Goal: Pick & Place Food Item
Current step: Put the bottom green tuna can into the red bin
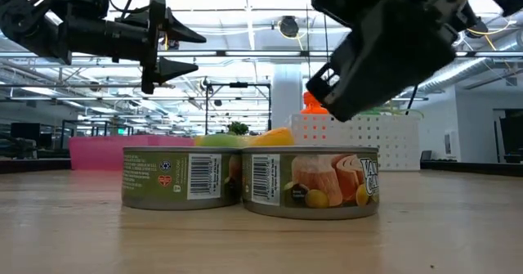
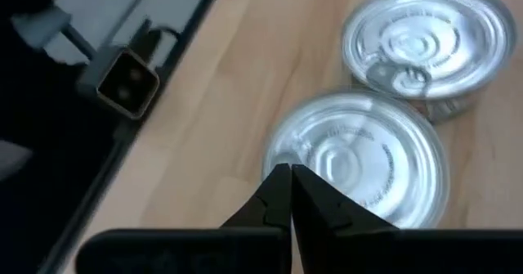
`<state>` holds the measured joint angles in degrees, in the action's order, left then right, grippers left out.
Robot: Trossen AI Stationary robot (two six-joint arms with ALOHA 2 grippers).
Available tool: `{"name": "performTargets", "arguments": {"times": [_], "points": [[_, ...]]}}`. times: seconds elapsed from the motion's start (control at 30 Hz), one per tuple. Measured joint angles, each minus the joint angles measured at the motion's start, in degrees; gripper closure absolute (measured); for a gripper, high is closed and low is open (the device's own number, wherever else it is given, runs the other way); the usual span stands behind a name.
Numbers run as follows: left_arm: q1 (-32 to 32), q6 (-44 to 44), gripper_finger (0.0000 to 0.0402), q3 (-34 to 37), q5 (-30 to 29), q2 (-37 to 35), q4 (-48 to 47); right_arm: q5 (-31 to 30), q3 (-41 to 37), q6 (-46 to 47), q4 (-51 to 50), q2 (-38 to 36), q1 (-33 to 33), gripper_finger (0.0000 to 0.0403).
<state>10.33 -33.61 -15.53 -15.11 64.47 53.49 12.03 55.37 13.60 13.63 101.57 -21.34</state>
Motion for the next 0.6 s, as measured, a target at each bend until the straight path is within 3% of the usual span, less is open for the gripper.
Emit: {"name": "performTargets", "arguments": {"times": [0.3, 0.6], "points": [[-0.72, 0.74, 0.0101, 0.00, -1.75, 0.01, -0.02, -1.86, 0.15, 0.67, -7.48, 0.73, 4.37, 0.0403], [-0.72, 1.31, 0.0101, 0.00, -1.92, 0.00, -0.02, -16.69, 0.16, -6.08, -7.38, 0.76, 10.95, 0.0403]]}}
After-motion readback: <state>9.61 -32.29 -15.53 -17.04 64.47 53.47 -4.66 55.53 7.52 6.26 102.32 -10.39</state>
